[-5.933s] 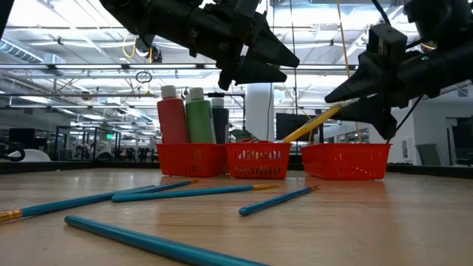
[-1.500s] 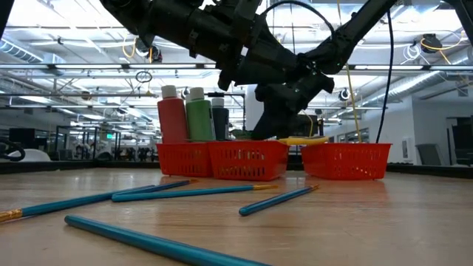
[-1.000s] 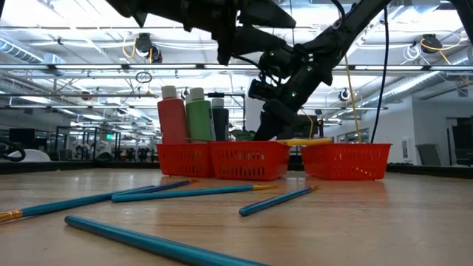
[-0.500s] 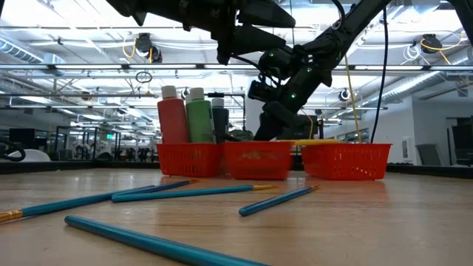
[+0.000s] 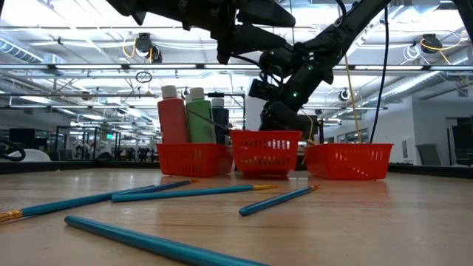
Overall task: Pick & Place Paint Supplies
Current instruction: Adjust the scissors in the middle red bin
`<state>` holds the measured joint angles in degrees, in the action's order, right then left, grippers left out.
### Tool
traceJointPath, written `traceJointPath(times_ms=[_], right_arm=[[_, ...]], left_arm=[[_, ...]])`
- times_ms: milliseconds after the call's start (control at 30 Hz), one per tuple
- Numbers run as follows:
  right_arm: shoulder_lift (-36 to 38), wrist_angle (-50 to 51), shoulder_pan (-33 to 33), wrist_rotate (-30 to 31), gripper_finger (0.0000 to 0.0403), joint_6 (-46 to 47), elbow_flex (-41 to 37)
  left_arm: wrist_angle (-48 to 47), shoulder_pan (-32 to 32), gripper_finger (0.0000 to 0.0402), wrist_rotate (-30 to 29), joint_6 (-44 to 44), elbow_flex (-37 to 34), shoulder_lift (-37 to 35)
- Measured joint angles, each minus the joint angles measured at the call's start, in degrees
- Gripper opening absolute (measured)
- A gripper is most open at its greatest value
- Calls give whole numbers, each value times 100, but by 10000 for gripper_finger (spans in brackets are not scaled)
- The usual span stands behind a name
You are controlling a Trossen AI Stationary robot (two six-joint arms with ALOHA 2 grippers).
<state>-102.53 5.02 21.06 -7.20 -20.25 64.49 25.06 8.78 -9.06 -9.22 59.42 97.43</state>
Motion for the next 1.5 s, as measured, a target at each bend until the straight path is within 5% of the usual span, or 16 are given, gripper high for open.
traceJointPath(times_ms=[500, 933, 1267, 1500], right_arm=[[542, 194, -166, 433, 11, -246, -4], [2153, 1880, -505, 2158, 8, -3276, 0], [1436, 1198, -1300, 3431, 7, -4731, -33], [1098, 550, -1357, 3569, 7, -5094, -33]], left_arm=[[-2, 0, 218, 0, 7, 2, 0], [0, -2, 218, 4, 3, 2, 0], [16, -9, 218, 8, 2, 2, 2], [-18, -11, 218, -11, -145, 2, 2]])
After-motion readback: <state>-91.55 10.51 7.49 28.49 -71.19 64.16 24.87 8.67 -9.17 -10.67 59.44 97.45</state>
